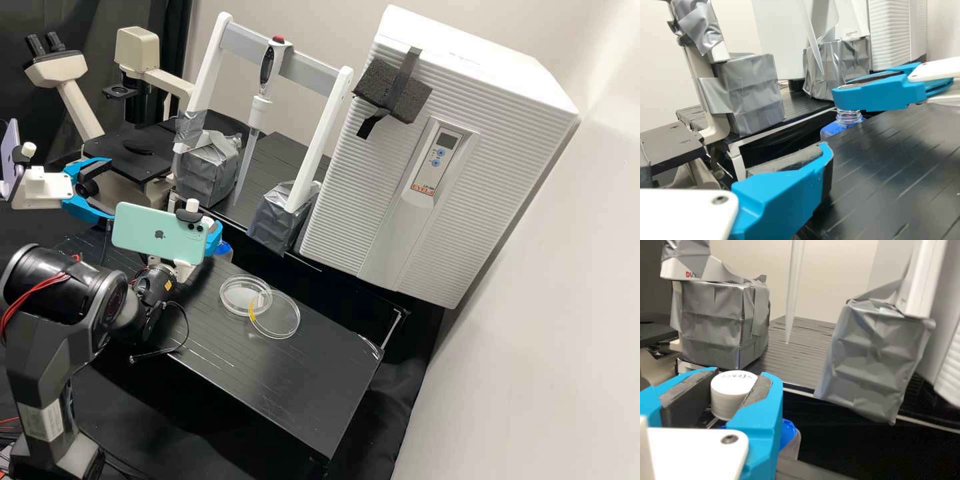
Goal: Close the bottle
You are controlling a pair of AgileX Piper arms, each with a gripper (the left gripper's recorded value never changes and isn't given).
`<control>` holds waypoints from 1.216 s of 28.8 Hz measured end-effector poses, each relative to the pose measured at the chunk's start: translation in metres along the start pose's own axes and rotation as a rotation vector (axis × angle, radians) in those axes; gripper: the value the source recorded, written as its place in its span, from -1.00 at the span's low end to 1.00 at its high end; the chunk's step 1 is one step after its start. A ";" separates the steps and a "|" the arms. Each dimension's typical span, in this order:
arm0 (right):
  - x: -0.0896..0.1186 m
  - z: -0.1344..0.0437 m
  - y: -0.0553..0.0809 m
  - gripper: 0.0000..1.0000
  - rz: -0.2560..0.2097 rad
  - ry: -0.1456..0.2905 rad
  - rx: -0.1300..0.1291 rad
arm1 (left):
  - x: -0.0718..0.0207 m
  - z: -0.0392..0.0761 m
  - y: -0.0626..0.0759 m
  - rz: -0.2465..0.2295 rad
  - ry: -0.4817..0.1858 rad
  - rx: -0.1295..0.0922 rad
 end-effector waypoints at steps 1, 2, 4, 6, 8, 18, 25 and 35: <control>0.002 0.000 0.000 -1.00 0.001 0.001 -0.008 | 0.0000 0.000 0.000 0.000 0.000 0.000; 0.003 0.000 0.000 -1.00 -0.001 0.000 -0.008 | 0.0000 0.000 0.000 0.000 0.000 0.000; 0.006 0.001 0.001 -1.00 0.004 -0.001 -0.008 | 0.0000 0.000 0.000 0.000 0.000 0.000; 0.007 0.002 0.003 -1.00 0.012 -0.005 -0.009 | 0.0000 -0.001 0.000 0.002 0.006 -0.003; 0.008 0.003 0.004 -1.00 0.018 -0.010 -0.011 | 0.0000 -0.001 0.000 0.003 0.007 -0.004; 0.008 0.005 0.005 -1.00 0.022 -0.015 -0.011 | 0.0006 0.001 0.000 0.001 0.001 -0.004; 0.013 0.005 0.005 -1.00 0.022 -0.015 -0.011 | 0.0010 0.002 0.000 0.000 -0.003 -0.004; 0.016 0.004 0.006 -1.00 0.014 -0.020 -0.031 | 0.0010 0.002 0.000 0.000 -0.003 -0.004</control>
